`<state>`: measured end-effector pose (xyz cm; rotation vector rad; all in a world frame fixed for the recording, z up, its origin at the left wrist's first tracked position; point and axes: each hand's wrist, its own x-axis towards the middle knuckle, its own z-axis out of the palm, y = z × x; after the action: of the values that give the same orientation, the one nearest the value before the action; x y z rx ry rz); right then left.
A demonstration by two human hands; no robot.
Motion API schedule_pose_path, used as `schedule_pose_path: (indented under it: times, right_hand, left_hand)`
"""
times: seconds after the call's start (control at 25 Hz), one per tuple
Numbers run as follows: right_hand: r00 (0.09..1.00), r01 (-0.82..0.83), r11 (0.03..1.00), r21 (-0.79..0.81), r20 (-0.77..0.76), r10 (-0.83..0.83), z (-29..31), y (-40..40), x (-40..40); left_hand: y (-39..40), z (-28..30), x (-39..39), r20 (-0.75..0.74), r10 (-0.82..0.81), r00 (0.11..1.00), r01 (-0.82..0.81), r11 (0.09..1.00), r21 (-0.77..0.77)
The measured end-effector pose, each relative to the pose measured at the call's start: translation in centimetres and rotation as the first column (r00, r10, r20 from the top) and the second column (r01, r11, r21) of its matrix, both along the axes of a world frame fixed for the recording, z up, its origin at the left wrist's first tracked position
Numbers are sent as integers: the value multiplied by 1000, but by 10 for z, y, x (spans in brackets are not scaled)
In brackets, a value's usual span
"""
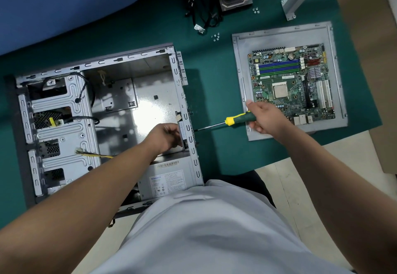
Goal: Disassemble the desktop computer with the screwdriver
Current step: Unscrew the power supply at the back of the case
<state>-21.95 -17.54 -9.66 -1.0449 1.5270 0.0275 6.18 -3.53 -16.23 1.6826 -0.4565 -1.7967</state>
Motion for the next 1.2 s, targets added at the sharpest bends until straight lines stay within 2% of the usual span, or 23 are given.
schedule_pose_path:
  times: [0.16, 0.24, 0.32, 0.36, 0.4, 0.48, 0.56, 0.64, 0.68, 0.76, 0.92, 1.0, 1.08, 1.12, 1.2]
  right_hand:
    - [956, 198, 969, 150, 189, -225, 0, -3, -3]
    - [974, 177, 974, 142, 118, -194, 5, -1, -1]
    - [999, 22, 997, 70, -30, -20, 4, 1, 1]
    - [1000, -11, 1000, 22, -19, 12, 4, 2, 1]
    - [999, 36, 999, 13, 11, -36, 1, 2, 1]
    - [970, 192, 976, 99, 135, -204, 0, 0, -2]
    - [924, 271, 943, 195, 220, -312, -1, 1, -3]
    - [962, 216, 964, 154, 138, -238, 3, 3, -1]
    - [986, 141, 984, 113, 75, -150, 3, 4, 0]
    - [996, 65, 998, 21, 53, -66, 2, 6, 1]
    - [937, 245, 959, 144, 219, -272, -4, 4, -5]
    - [963, 199, 973, 119, 158, -216, -3, 6, -3]
    - [994, 88, 996, 23, 66, -90, -6, 9, -2]
    - [992, 112, 994, -7, 66, -111, -9, 10, -1]
    - [953, 255, 965, 63, 155, -262, -13, 9, -3]
  left_hand:
    - [0, 0, 0, 7, -10, 1000, 10, 1000, -1]
    - [1, -1, 0, 9, -10, 1000, 10, 1000, 6]
    - [1, -4, 0, 18, -1, 1000, 1, 1000, 13]
    - [2, -6, 1, 22, 0, 1000, 0, 1000, 14]
    - [2, -8, 1, 24, -6, 1000, 6, 1000, 14]
    - [3, -11, 4, 35, -30, 999, 30, 1000, 6]
    - [5, -12, 7, 74, -84, 994, 84, 996, 2]
    - [5, -14, 7, 79, -92, 993, 92, 996, -2]
    - [5, -16, 7, 65, -69, 995, 69, 998, -2]
    - [6, -20, 8, 58, -55, 997, 55, 998, -3]
    - [6, -21, 9, 56, -68, 996, 68, 998, -2]
    - [5, -18, 10, 90, -118, 989, 118, 993, 3]
    - [5, -17, 9, 87, -94, 992, 95, 996, -2]
    - [5, -15, 8, 79, -86, 993, 87, 996, -14]
    - [4, -11, 6, 43, -74, 996, 75, 997, -32]
